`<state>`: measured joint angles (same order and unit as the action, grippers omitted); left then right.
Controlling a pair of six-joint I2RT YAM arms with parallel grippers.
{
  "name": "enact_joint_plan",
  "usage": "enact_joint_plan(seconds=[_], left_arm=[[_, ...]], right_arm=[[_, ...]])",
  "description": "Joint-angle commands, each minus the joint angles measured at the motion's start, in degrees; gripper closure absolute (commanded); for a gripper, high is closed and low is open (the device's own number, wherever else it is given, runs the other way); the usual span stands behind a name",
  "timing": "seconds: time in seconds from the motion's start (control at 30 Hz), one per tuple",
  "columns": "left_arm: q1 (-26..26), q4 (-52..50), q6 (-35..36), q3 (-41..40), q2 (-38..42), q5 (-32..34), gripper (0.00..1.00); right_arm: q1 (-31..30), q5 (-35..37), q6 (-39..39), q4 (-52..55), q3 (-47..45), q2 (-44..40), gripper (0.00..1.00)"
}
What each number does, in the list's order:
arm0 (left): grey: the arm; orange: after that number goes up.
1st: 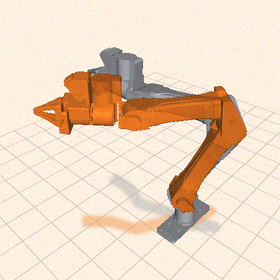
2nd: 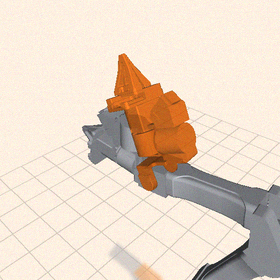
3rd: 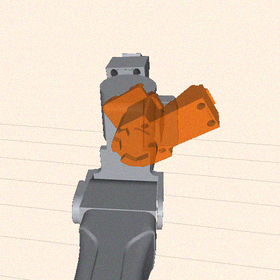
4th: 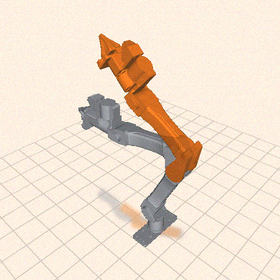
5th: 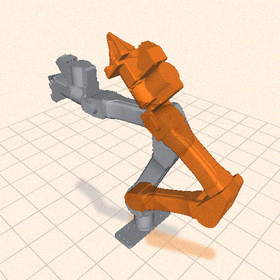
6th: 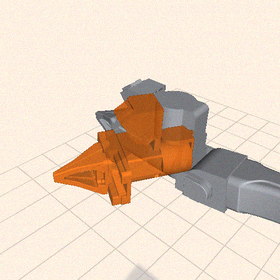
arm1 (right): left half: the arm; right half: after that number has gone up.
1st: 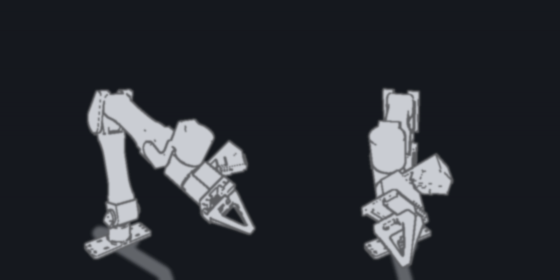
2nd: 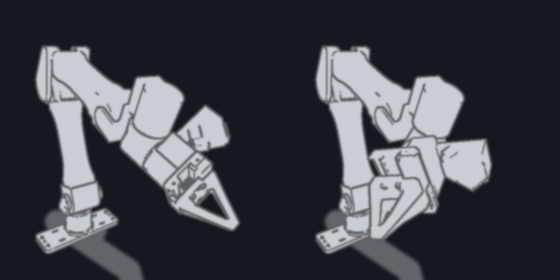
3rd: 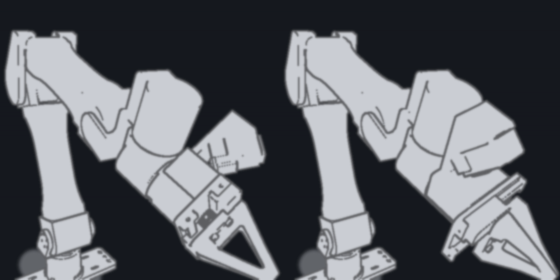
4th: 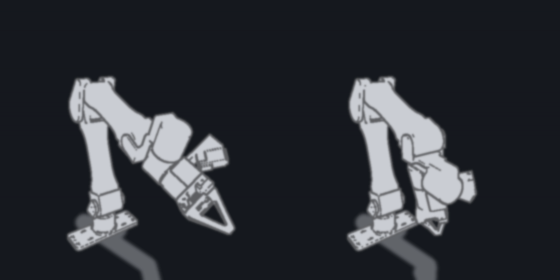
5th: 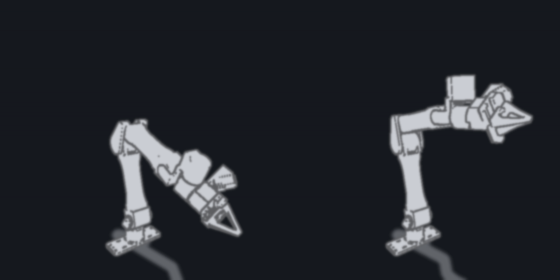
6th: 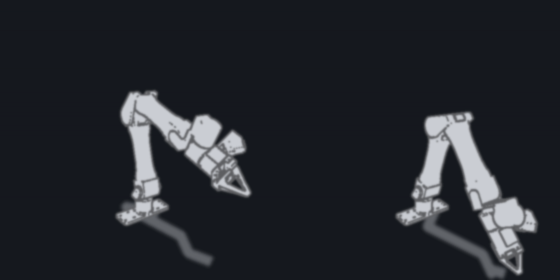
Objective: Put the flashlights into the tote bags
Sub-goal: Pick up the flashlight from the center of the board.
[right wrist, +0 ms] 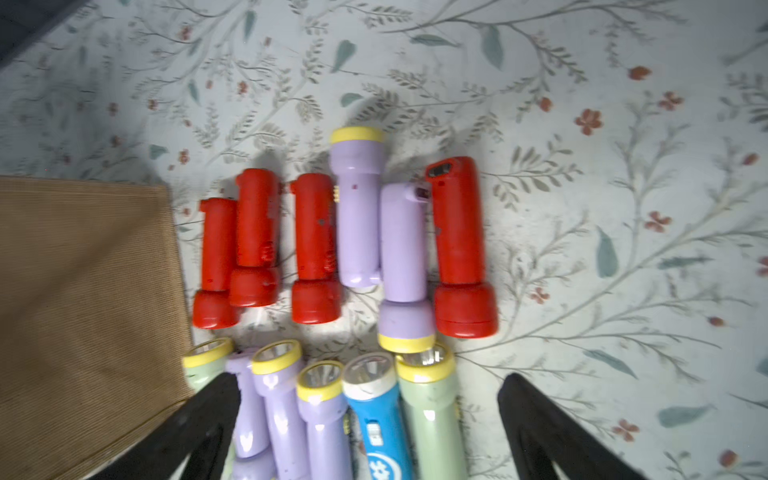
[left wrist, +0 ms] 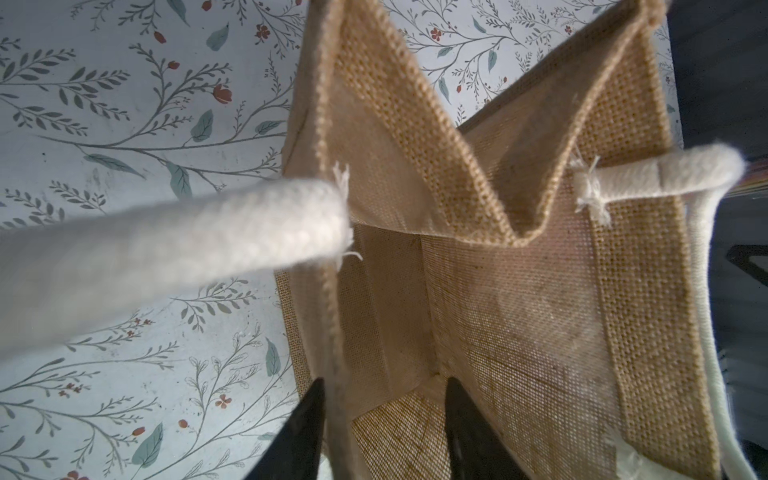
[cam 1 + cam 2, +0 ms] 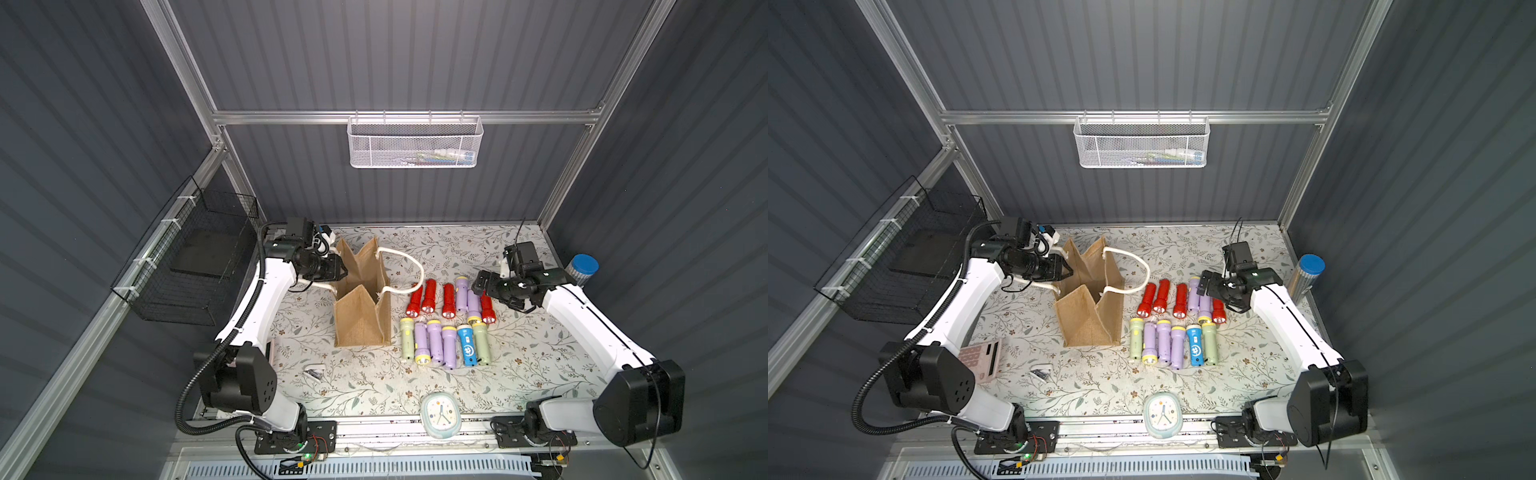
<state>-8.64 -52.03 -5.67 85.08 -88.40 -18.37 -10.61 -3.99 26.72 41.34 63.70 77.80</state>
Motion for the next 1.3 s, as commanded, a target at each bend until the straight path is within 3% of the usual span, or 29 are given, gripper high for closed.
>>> enact_joint_plan(seconds=[0.0,0.23,0.53,0.93,1.27], left_arm=[[-0.79,-1.83,-3.28,0.03,0.89,0.84,0.53],[-2.12,-1.33,-4.59,-1.14,1.46,1.1,0.53],[-2.34,-1.74,-4.79,-1.6,1.4,1.7,0.53],[-2.34,-1.58,-4.79,-1.03,0.86,1.94,0.53],[-2.38,-1.23,-5.31,-0.97,0.86,1.58,0.53]], right_arm=[[2.33,5.51,-2.38,2.51,0.27,2.36,0.02],[3.91,5.87,-5.39,1.99,3.87,12.53,0.2],[3.93,6.24,-9.26,1.36,9.4,21.74,0.23],[3.99,7.37,-11.91,1.81,10.85,27.57,0.33],[3.84,6.25,-12.57,0.41,12.54,31.18,0.36]])
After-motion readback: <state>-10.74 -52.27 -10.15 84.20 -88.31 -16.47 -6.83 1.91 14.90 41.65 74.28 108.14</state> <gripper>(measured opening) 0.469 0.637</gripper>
